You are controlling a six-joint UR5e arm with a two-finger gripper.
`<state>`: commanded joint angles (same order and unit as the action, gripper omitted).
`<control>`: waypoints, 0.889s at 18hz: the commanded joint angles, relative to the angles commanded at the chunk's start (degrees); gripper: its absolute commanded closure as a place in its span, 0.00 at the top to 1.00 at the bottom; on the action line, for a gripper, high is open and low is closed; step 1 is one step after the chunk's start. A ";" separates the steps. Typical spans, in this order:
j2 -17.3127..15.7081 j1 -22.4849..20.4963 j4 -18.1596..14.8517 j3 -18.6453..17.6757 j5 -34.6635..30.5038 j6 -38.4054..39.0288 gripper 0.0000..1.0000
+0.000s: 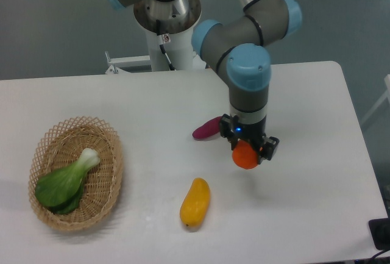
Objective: Pick up the orange from the basket
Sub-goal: 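Lift the held orange out of the basket and carry it away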
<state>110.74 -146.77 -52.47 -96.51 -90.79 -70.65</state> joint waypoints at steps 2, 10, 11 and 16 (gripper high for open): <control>0.18 -1.75 -0.17 0.44 -1.14 -2.56 0.66; 0.18 -3.08 -0.17 0.44 -1.85 -2.74 0.67; 0.18 -3.08 -0.17 0.36 -1.85 -2.74 0.67; 0.27 -3.08 0.00 0.35 -1.85 -2.74 0.67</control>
